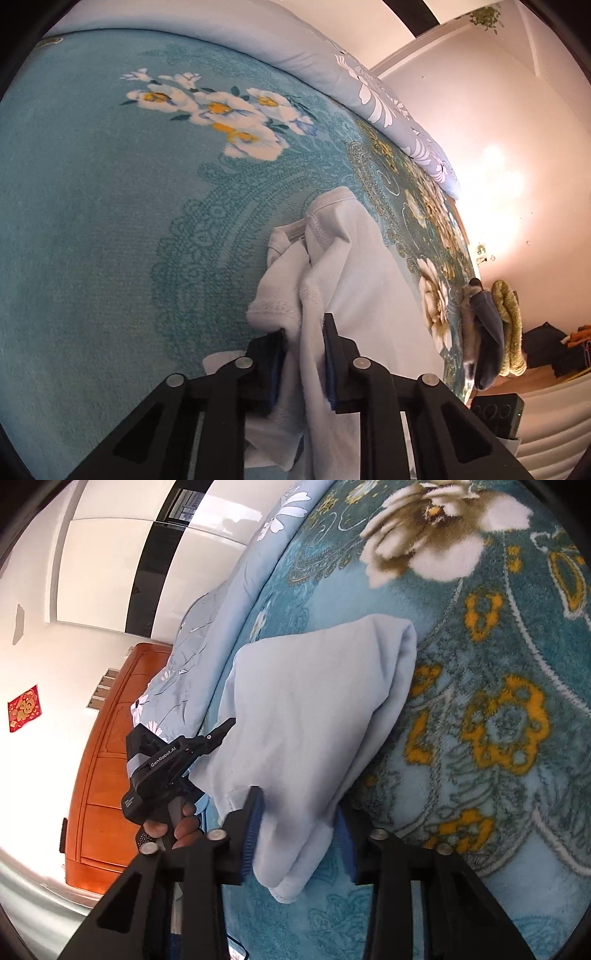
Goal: Fold clothes
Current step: 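Grasp the folded shirt end with the left gripper while the right gripper grasps beside it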
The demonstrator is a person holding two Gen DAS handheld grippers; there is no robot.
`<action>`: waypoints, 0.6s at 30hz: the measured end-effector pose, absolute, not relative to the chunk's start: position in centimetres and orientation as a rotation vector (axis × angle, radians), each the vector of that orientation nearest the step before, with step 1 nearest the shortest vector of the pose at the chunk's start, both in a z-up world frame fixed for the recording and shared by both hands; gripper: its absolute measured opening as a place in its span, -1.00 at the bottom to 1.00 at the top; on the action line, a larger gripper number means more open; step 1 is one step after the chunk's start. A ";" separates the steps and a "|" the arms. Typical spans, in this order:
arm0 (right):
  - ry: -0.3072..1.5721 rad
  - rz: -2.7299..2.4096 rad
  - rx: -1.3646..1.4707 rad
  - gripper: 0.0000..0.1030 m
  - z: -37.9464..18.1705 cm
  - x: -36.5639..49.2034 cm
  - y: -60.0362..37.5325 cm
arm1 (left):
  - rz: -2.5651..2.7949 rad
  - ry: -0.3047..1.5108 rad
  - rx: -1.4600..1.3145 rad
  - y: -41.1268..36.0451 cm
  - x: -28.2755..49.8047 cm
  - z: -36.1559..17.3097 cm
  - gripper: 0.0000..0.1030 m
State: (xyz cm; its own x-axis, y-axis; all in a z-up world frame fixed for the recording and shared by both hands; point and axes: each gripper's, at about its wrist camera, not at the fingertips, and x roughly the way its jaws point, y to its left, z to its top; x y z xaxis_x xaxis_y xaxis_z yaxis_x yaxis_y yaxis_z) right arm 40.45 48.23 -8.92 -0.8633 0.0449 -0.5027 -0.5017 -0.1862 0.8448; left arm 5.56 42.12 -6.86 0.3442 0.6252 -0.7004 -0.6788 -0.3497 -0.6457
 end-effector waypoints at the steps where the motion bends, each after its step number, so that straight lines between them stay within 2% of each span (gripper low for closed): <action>1: 1.739 2.116 -0.527 -0.80 -8.9 40.5 48.7 | 1.350 0.035 -1.382 41.7 5.8 -6.7 -0.67; 11: 1.549 2.392 -0.743 -0.86 -3.2 44.5 53.1 | 1.263 -0.123 -1.389 32.3 12.5 -6.2 -0.71; 14: 1.527 2.351 -0.846 -0.86 -4.8 45.0 53.0 | 1.332 -0.043 -1.370 31.8 14.2 -6.6 -0.70; 18: 1.589 2.288 -0.830 -0.80 -7.2 45.7 52.8 | 1.387 -0.036 -1.367 31.7 14.2 -6.2 -0.54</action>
State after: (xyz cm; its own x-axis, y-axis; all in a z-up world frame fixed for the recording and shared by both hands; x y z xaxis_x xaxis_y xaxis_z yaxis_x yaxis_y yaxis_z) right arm 45.70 52.77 -7.25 -0.8117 -0.1252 -0.5705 -0.4909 -0.3831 0.7825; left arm 14.20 31.66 -6.15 0.3062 0.6801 -0.6662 -0.6442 -0.3672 -0.6709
